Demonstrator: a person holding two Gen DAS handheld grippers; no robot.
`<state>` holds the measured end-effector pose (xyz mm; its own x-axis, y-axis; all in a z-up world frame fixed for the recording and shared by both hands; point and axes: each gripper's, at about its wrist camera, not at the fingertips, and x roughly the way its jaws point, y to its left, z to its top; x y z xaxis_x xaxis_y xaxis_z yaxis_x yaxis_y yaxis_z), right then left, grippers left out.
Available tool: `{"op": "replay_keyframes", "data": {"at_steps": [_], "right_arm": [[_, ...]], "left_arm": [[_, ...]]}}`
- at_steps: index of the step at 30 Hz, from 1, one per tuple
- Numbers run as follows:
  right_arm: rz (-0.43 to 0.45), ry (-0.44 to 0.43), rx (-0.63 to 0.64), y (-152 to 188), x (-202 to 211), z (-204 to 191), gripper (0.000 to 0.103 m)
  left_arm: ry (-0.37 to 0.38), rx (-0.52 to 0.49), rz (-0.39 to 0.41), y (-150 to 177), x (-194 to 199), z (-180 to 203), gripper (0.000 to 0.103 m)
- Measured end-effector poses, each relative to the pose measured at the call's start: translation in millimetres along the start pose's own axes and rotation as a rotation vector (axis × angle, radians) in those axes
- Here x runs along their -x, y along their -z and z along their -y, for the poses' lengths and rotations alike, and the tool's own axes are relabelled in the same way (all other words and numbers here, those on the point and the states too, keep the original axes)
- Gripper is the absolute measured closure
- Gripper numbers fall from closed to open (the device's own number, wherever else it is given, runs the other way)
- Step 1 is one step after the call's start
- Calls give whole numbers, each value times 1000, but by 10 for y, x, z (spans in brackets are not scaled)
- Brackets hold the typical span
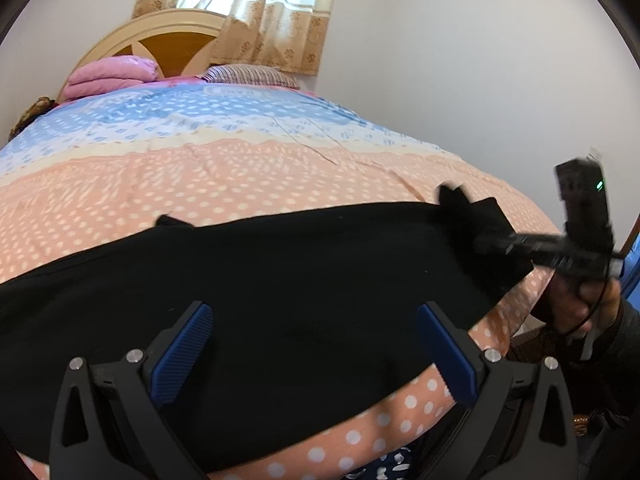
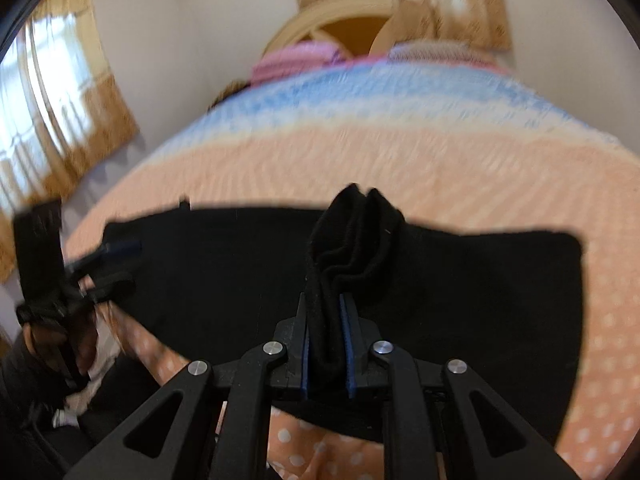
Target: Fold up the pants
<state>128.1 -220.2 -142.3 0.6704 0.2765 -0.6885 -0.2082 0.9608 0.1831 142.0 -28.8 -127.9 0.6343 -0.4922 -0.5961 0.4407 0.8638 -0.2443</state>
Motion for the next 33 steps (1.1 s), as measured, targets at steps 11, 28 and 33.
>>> {"op": "replay_keyframes", "data": {"at_steps": [11, 28, 33], "right_arm": [[163, -63, -211, 195, 644, 711, 42], [252, 1, -431, 456, 674, 1212, 40], [281, 22, -429, 474, 720, 1231, 39]], "left_arm": [[130, -25, -89, -296, -558, 508, 0], [165, -62, -197, -496, -1152, 1217, 77], [196, -29, -174, -522, -1081, 1156, 89]]}}
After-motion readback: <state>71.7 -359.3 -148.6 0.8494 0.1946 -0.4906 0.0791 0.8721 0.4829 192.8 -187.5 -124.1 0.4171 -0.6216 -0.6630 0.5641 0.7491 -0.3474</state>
